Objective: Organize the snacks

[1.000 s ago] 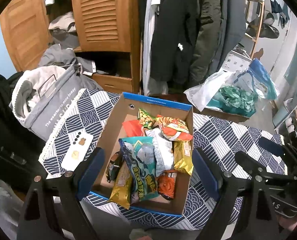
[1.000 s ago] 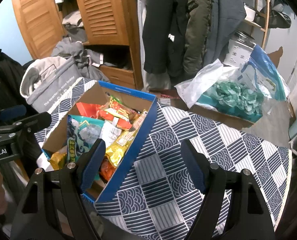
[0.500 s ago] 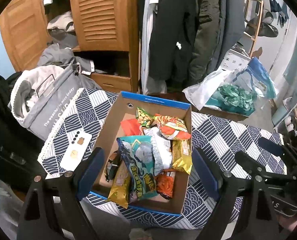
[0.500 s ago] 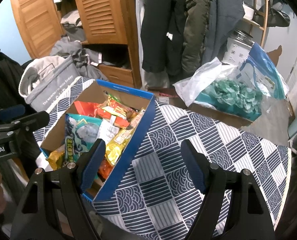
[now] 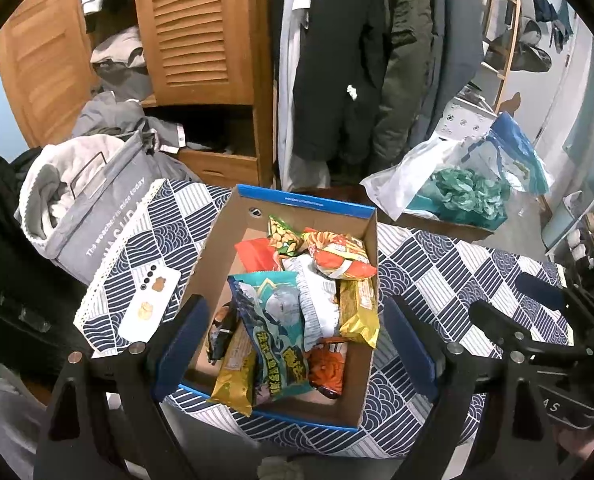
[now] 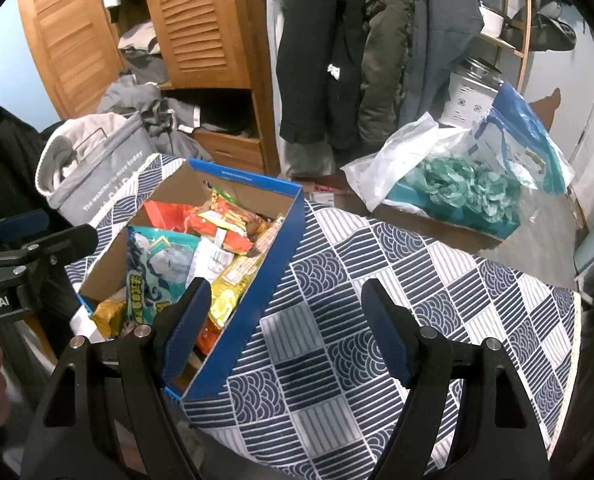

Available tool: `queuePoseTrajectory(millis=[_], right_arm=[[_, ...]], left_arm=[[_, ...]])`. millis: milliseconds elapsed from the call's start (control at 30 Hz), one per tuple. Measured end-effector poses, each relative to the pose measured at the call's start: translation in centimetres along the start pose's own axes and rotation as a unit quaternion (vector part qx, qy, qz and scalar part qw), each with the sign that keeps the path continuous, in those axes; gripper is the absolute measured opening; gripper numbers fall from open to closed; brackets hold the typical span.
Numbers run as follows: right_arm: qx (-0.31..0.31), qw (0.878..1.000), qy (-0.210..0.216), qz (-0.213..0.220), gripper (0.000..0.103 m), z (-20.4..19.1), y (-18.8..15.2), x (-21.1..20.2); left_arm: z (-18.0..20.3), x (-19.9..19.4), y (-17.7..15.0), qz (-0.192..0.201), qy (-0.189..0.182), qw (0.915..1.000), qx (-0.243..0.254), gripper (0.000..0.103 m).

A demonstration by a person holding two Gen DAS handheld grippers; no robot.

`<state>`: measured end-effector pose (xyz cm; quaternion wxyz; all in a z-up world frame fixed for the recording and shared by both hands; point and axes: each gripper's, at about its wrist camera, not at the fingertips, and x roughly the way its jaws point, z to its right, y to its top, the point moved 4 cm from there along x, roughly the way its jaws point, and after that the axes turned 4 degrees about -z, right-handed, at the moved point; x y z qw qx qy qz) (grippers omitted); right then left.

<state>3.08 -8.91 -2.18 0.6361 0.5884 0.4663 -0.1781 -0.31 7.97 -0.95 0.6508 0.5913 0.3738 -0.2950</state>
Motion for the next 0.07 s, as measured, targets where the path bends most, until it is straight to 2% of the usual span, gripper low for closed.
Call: queuePoseTrajectory(millis=[67], right_arm=[[0.000,1.000,-0.001,0.000,0.077,0.14,-0.09,-0.06]], left_arm=[[0.07,-0.04,0.00,0.000,0.001,1.0000,0.001,0.090]])
